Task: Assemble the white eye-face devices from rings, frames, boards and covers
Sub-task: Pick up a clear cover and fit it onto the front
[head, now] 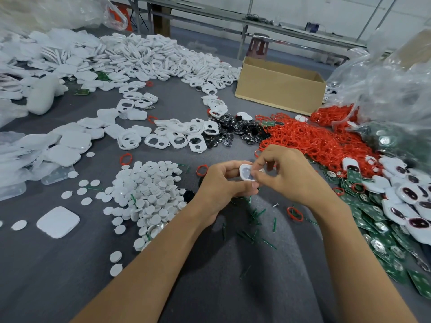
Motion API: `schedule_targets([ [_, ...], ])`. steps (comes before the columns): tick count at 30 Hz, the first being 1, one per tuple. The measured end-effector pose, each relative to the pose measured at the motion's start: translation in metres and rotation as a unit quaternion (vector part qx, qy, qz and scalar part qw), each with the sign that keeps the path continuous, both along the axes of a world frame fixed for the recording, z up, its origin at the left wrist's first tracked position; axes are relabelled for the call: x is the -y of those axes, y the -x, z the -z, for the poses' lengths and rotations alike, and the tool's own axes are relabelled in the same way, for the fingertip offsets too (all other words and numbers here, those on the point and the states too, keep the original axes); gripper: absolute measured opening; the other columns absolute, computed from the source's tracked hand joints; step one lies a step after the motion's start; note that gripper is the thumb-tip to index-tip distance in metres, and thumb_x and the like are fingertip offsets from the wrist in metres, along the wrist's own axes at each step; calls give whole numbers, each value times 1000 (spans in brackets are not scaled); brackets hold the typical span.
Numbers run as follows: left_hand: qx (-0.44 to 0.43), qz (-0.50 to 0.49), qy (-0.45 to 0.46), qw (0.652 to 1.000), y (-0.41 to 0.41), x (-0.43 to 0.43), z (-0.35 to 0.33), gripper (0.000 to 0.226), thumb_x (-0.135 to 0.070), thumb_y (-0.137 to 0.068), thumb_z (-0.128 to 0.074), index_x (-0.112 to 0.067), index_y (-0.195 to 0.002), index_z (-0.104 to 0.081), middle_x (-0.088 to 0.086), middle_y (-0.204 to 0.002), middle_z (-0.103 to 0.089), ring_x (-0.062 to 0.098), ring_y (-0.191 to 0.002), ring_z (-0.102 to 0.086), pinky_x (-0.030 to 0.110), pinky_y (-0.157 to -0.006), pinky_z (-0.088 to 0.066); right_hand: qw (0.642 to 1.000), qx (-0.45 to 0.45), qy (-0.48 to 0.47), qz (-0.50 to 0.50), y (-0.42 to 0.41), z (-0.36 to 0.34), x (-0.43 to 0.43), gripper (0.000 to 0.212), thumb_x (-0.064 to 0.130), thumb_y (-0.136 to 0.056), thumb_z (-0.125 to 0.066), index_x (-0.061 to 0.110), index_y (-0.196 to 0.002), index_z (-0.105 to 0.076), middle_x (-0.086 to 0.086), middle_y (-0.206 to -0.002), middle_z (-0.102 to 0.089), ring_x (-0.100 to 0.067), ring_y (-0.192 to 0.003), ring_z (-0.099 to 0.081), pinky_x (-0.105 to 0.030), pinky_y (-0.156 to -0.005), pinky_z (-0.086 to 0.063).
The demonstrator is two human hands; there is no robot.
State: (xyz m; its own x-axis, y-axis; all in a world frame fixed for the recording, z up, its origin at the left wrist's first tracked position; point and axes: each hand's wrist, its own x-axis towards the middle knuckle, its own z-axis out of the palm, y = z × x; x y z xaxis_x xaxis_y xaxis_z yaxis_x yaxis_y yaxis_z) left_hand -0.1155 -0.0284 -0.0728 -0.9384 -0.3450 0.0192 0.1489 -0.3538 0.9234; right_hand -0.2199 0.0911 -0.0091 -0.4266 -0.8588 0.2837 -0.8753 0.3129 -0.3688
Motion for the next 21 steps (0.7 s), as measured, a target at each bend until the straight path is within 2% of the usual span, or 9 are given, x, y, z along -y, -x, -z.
schedule_targets([
  [5, 0, -3, -1, 1000, 0, 0, -1, 38, 11, -77, -71, -5, -111, -66, 9, -101, -73, 20, -87, -70, 31, -76, -60, 1000, 10, 4, 4, 1, -1, -1, 2, 14, -81, -73, 15, -80, -72, 0, -82, -63, -13, -70, -53, -22, -65, -34],
  [8, 5, -13, -4, 1000, 0, 0, -1, 41, 11, -78, -71, 1, -116, -63, 16, -107, -71, 22, -89, -70, 31, -77, -60, 1000, 10, 22, 10, -1, -3, -2, 14, 7, -83, -68, 17, -91, -75, 0, -84, -63, -4, -69, -51, -14, -64, -33],
  [10, 6, -15, -4, 1000, 0, 0, -1, 41, 10, -78, -71, 2, -117, -62, 16, -108, -71, 23, -90, -70, 32, -77, -60, 1000, 8, 19, 12, -2, -3, -1, 20, 4, -84, -64, 17, -95, -76, -1, -86, -63, -5, -69, -50, -16, -64, -33],
  [12, 5, -15, -3, 1000, 0, 0, -1, 40, 9, -78, -72, 1, -117, -63, 15, -107, -72, 23, -90, -70, 32, -78, -60, 1000, 11, 11, 14, -4, -3, -1, 22, 4, -85, -63, 17, -96, -76, -1, -87, -62, -5, -69, -49, -18, -65, -34],
  [16, -3, -18, -16, 1000, -1, 0, -2, 38, 9, -78, -72, -3, -113, -64, 12, -104, -73, 24, -90, -72, 29, -74, -59, 999, 31, 19, 15, -4, -3, 0, 23, 3, -83, -65, 18, -97, -76, 1, -84, -62, -3, -66, -48, -10, -62, -32],
  [19, -1, -34, -40, 999, -1, -1, -4, 40, 7, -73, -76, -6, -110, -64, 13, -104, -73, 27, -92, -71, 28, -72, -59, 994, 37, 87, 55, 0, -2, -2, 26, -3, -82, -63, 16, -94, -76, -1, -83, -66, -5, -63, -49, -8, -62, -34],
  [21, 0, -43, -57, 997, -1, -1, -6, 47, 0, -66, -80, -7, -109, -63, 14, -105, -73, 30, -94, -70, 27, -70, -59, 986, 20, 110, 127, 10, -1, -9, 32, -8, -80, -58, 15, -94, -76, -2, -87, -68, -7, -65, -51, -12, -64, -36],
])
